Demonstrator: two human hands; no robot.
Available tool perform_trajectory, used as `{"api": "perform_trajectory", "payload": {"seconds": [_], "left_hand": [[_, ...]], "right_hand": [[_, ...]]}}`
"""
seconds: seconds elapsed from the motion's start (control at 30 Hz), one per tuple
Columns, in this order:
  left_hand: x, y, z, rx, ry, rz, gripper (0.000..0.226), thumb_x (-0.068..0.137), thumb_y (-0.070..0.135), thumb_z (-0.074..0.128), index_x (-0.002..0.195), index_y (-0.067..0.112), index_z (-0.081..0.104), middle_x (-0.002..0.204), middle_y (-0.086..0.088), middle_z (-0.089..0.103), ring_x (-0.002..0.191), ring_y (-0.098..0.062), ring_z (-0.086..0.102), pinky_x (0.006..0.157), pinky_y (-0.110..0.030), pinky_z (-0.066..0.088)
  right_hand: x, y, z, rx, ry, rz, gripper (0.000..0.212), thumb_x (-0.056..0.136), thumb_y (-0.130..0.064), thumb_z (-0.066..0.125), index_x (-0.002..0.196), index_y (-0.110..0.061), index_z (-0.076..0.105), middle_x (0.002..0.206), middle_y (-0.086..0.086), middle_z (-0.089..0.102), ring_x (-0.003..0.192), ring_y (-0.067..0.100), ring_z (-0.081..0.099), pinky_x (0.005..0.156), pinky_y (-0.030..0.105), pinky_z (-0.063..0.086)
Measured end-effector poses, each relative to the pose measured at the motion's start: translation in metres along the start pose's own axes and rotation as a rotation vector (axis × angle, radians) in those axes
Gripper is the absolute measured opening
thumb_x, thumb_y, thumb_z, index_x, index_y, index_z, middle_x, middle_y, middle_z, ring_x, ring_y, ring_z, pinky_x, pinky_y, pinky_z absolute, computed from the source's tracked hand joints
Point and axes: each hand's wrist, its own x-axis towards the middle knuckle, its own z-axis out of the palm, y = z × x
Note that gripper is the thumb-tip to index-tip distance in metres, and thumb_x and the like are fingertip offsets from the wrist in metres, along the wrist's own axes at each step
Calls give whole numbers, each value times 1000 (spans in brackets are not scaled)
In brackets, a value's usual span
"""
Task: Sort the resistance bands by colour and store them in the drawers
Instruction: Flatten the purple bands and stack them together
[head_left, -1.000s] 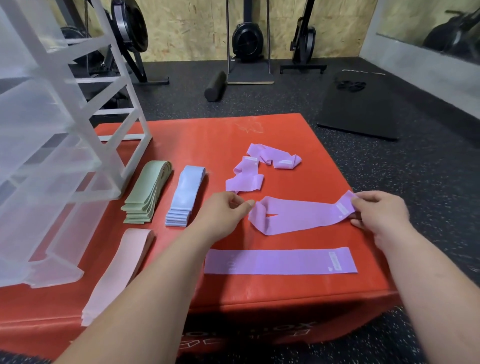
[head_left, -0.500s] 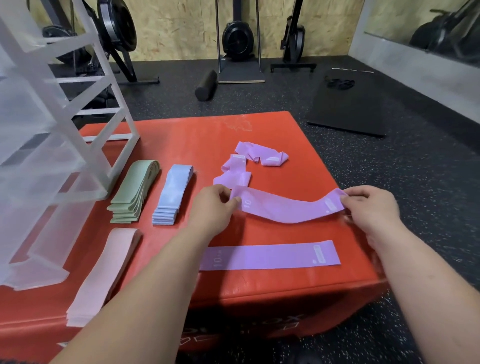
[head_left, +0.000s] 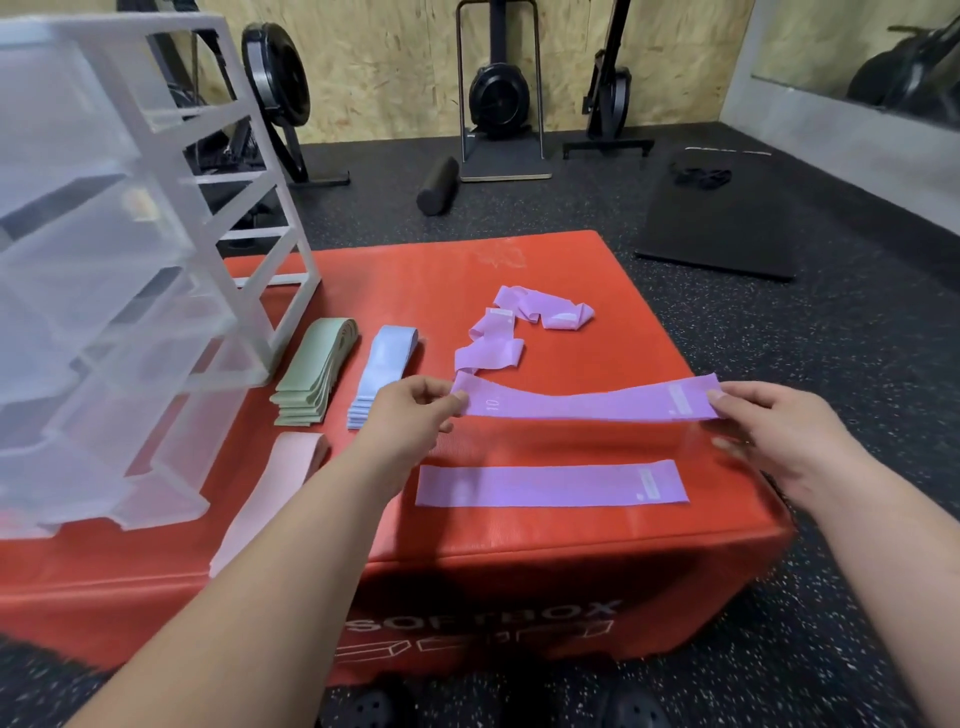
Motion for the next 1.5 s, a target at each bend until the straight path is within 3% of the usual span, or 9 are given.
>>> {"api": "perform_trajectory", "payload": {"seconds": [0.3, 0.4, 0.47, 0.57, 0.7, 1.03, 1.2, 1.4, 1.5], "left_hand": [[-26, -17, -28, 152, 74, -13, 14, 83, 8, 85, 80, 12, 71, 60, 9, 63, 56, -8, 52, 48, -16, 39], [-29, -25, -38, 242, 62, -25, 13, 81, 14, 87, 83, 10, 75, 69, 1, 71, 63, -12, 57, 66, -29, 49], [-31, -30, -42, 284, 61, -29, 11, 82, 15, 87, 83, 11, 76, 76, -6, 76, 67, -14, 61, 71, -34, 50], [-34, -36, -44, 368, 76, -21, 12, 83, 15, 86, 79, 11, 76, 69, 0, 73, 61, -13, 57, 67, -30, 47], [-34, -37, -45, 450, 69, -31, 13, 84, 17, 86, 80, 11, 76, 70, -3, 73, 58, -12, 55, 64, -28, 47], [-33, -37, -41, 687, 0, -8, 21, 83, 25, 87, 94, 23, 70, 84, 3, 75, 73, -15, 68, 57, -25, 41], [-32, -36, -40, 795, 6, 16, 25, 84, 31, 85, 98, 26, 65, 87, 4, 73, 77, -16, 68, 59, -28, 41], [-29, -37, -46, 950, 11, 213, 37, 85, 39, 81, 112, 30, 58, 102, 5, 66, 91, -18, 63, 72, -33, 44], [-30, -34, -51, 929, -170, 396, 52, 80, 39, 87, 124, 34, 60, 116, 14, 56, 102, -10, 59, 83, -29, 48]], "right_hand": [[-26, 9, 6, -211, -73, -9, 8, 90, -11, 79, 98, -13, 78, 86, 10, 72, 79, 20, 65, 68, 34, 53], [-29, 12, 7, -314, -90, -15, 6, 87, -10, 81, 92, -12, 78, 75, 9, 70, 69, 20, 63, 64, 31, 51], [-32, 13, 8, -389, -106, -12, 5, 86, -11, 82, 89, -11, 79, 67, 9, 68, 56, 19, 56, 51, 25, 43], [-31, 18, 9, -469, -126, -7, 3, 86, -11, 82, 86, -9, 79, 59, 10, 65, 61, 25, 49, 49, 25, 34], [-28, 24, 9, -542, -126, -21, 6, 84, -12, 84, 82, -12, 79, 58, 11, 67, 60, 25, 56, 48, 28, 37], [-29, 25, 10, -671, -118, -22, 8, 77, -17, 86, 78, -16, 79, 64, 10, 74, 56, 22, 59, 48, 27, 38], [-33, 20, 13, -874, -106, -85, 18, 68, -27, 90, 76, -22, 75, 68, -3, 75, 66, 21, 70, 66, 34, 56], [-42, 7, 8, -990, -199, -310, 44, 69, -34, 94, 103, -34, 67, 93, -14, 71, 83, 7, 67, 74, 28, 47], [-45, 7, 6, -1077, -399, -445, 59, 67, -31, 96, 118, -40, 67, 115, -21, 65, 101, 0, 66, 92, 22, 50]]}}
